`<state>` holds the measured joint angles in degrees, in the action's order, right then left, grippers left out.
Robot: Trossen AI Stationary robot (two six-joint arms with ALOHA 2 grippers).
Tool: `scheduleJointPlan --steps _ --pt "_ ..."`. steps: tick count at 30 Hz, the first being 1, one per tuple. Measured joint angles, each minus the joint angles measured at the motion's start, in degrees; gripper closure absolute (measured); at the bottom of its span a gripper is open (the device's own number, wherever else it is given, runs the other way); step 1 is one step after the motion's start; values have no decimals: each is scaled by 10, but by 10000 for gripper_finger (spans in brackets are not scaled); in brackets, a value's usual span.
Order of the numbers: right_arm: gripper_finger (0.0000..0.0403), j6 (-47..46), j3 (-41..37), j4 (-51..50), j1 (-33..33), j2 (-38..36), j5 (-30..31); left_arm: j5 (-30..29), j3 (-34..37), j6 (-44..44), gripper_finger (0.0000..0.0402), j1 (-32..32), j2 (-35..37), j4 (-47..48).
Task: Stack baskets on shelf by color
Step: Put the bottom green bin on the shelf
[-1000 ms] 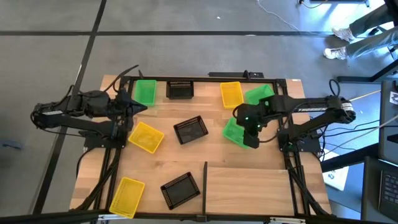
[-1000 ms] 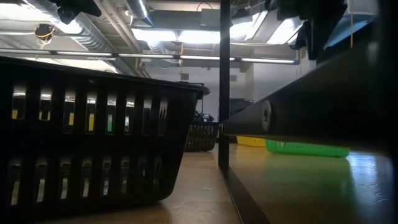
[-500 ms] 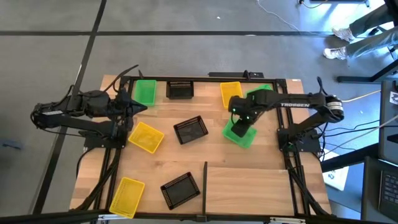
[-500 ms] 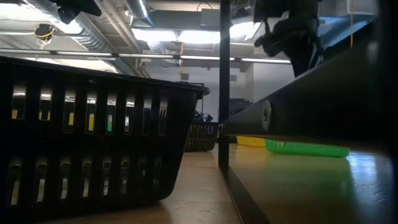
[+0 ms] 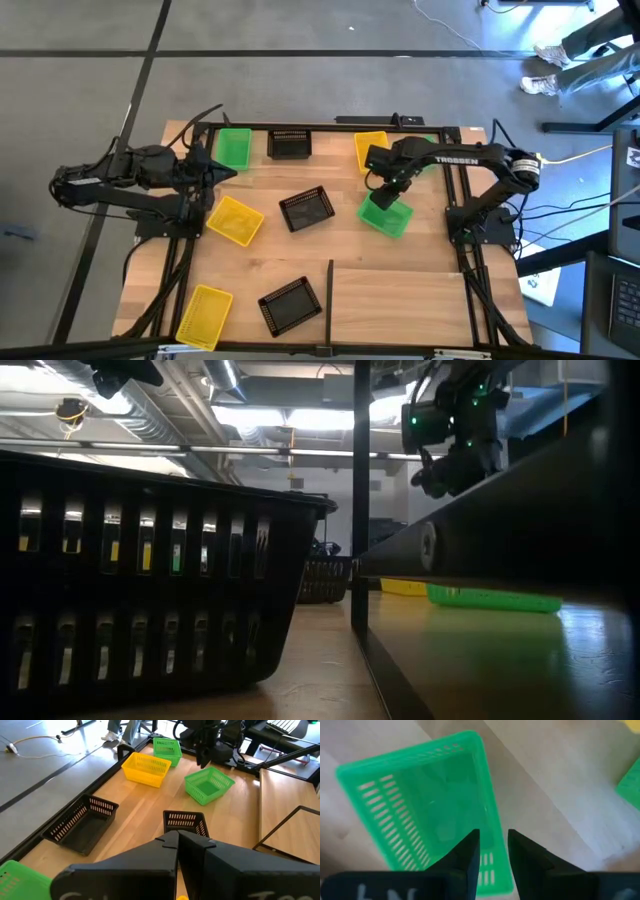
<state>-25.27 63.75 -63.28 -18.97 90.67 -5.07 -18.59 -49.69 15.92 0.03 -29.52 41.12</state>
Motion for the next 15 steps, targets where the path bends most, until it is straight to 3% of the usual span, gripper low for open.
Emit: scheduleJointPlan --steps 15 --pt "305 41 -76 91 -17 34 -2 0 0 0 401 0 0 0"
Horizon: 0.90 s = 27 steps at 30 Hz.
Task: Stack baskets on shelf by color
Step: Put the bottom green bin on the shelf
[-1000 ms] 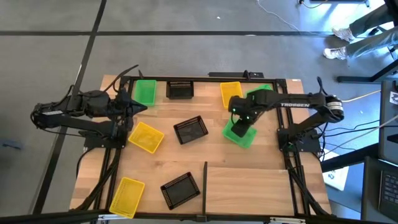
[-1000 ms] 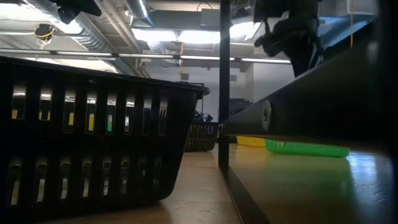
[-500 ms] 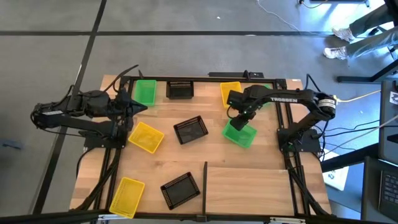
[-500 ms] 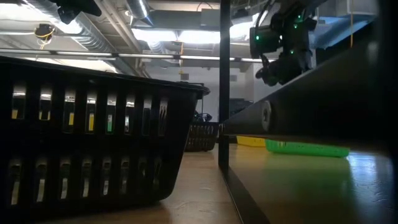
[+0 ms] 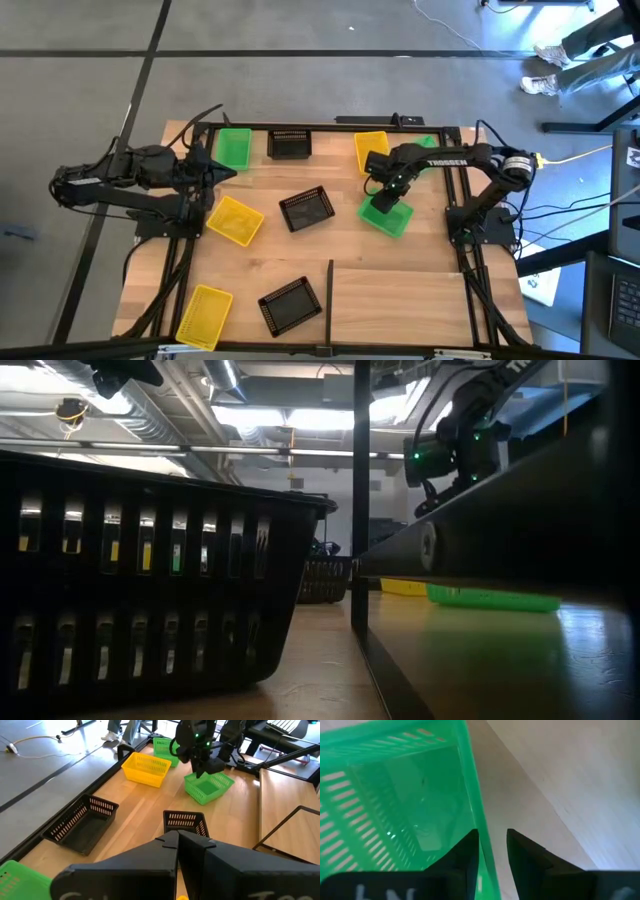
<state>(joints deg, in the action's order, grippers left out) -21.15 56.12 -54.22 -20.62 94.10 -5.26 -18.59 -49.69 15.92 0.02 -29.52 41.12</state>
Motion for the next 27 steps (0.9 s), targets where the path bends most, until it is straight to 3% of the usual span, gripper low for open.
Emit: scheduleJointPlan --steps 3,8,16,27 --pt "318 4 -7 5 0 4 0 0 0 0 401 0 0 0" --pt "392 4 -10 8 0 4 -2 0 0 0 401 0 0 0" --pt "400 -36 25 -11 4 -8 2 -1 0 -28 401 0 0 0" --pt "401 -120 173 -163 63 -38 25 0 0 -30 401 0 0 4"
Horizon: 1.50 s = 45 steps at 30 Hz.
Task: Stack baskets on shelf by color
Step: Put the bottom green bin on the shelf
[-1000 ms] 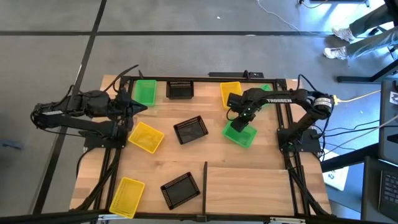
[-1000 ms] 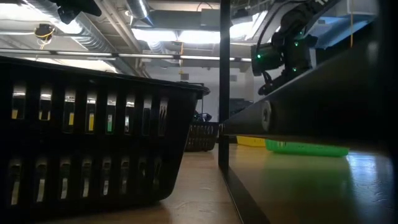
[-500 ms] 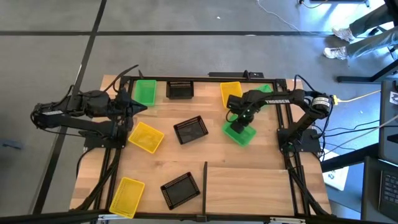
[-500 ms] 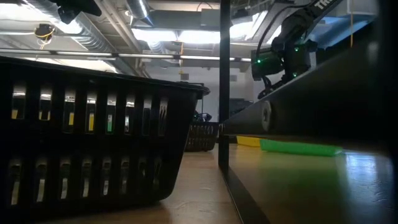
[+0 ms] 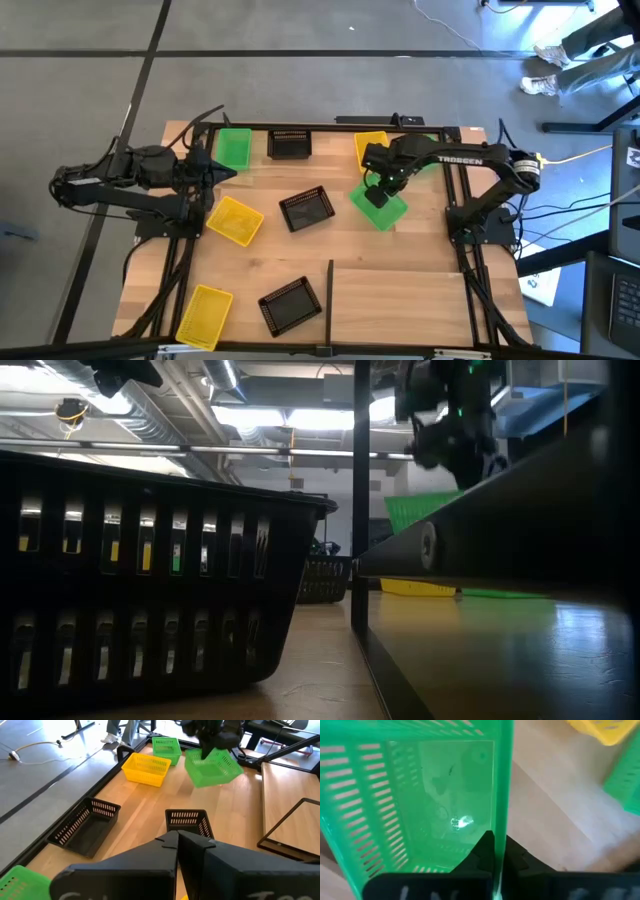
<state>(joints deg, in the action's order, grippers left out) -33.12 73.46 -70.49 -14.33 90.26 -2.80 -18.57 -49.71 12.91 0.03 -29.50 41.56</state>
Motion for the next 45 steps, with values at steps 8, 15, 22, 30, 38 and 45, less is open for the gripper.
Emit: scheduleJointPlan --steps 8,15,22,30,38,45 --pt "402 -94 132 -133 71 -1 47 0 0 -30 401 0 0 0" --pt "403 -187 204 -194 139 -5 77 0 0 -30 401 0 0 0" --pt "403 -288 220 -197 199 -41 107 0 0 -30 401 0 0 0" --pt "403 -420 220 -196 286 -77 105 0 0 -30 401 0 0 0" --pt "403 -579 201 -194 397 -83 112 0 0 -31 401 0 0 -3" --pt "403 -701 74 -197 440 -166 95 -4 0 -71 401 0 -1 -43"
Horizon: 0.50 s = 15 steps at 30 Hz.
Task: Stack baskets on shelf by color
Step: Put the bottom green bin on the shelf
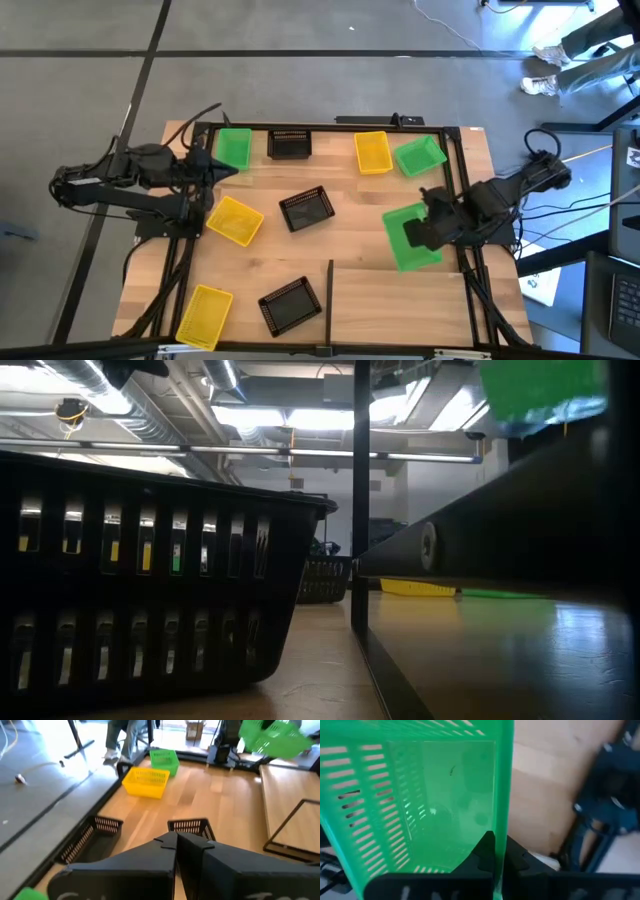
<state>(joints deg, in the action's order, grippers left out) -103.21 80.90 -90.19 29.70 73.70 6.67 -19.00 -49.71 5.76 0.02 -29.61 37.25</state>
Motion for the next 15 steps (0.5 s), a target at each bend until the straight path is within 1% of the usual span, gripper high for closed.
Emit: scheduleJointPlan --steps 4,9,12,15 --pt "403 -84 -52 30 42 -48 -47 0 0 -5 401 0 0 -15" --pt "403 -184 -100 127 119 -73 -48 -1 0 -5 401 0 0 -14" --pt "403 -254 -131 178 167 -75 -49 -9 0 -5 401 0 0 -14" --pt "403 -270 -161 220 195 -71 -48 -28 0 -6 401 0 0 -14"
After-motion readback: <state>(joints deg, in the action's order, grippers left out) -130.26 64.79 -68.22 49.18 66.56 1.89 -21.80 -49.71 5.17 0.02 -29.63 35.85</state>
